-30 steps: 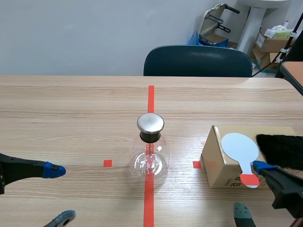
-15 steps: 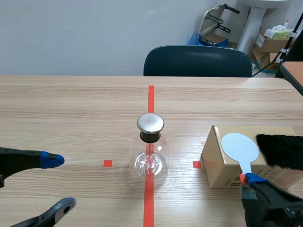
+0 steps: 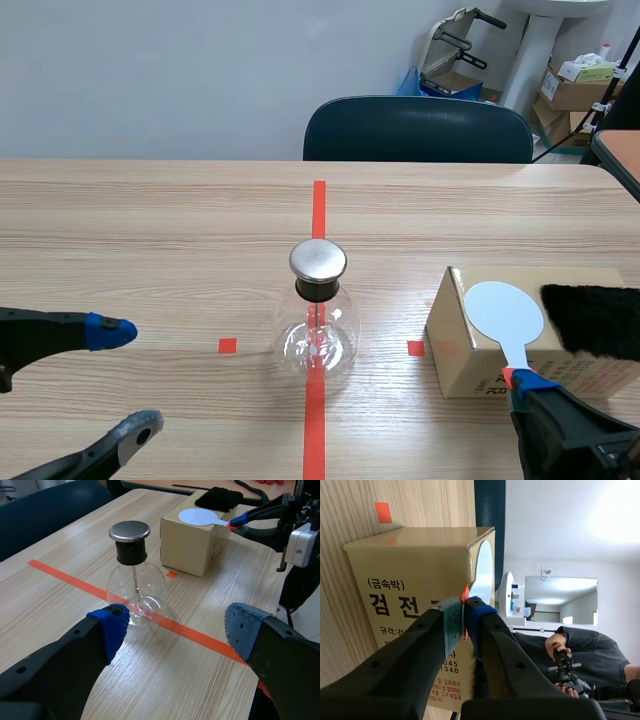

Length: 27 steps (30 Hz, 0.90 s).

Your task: Do the electroscope experiment

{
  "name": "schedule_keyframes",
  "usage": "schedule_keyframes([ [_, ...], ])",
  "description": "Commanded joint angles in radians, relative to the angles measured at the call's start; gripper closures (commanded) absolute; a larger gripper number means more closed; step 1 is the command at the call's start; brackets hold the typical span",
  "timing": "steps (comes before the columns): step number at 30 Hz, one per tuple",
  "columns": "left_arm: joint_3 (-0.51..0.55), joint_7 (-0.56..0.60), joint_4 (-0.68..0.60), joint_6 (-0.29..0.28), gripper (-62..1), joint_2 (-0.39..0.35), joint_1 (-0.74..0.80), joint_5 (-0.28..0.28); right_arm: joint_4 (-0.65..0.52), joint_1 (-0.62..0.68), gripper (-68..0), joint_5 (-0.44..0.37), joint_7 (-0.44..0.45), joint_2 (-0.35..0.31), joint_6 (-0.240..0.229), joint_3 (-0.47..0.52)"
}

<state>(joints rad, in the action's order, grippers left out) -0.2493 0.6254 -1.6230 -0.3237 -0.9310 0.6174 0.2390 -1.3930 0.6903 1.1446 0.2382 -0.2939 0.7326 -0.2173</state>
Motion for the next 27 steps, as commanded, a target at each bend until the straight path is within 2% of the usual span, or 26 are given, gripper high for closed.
schedule_keyframes([
  [1,0.002,0.013,-0.011,-0.005,-42.7,0.005,-0.005,0.007,-0.021,-0.009,-1.1,0.0,0.002,-0.011,0.05,0.006],
  [27,0.002,0.013,-0.011,-0.004,-42.7,0.005,-0.005,0.007,-0.021,-0.009,-1.1,0.0,-0.008,-0.011,0.043,0.006],
])
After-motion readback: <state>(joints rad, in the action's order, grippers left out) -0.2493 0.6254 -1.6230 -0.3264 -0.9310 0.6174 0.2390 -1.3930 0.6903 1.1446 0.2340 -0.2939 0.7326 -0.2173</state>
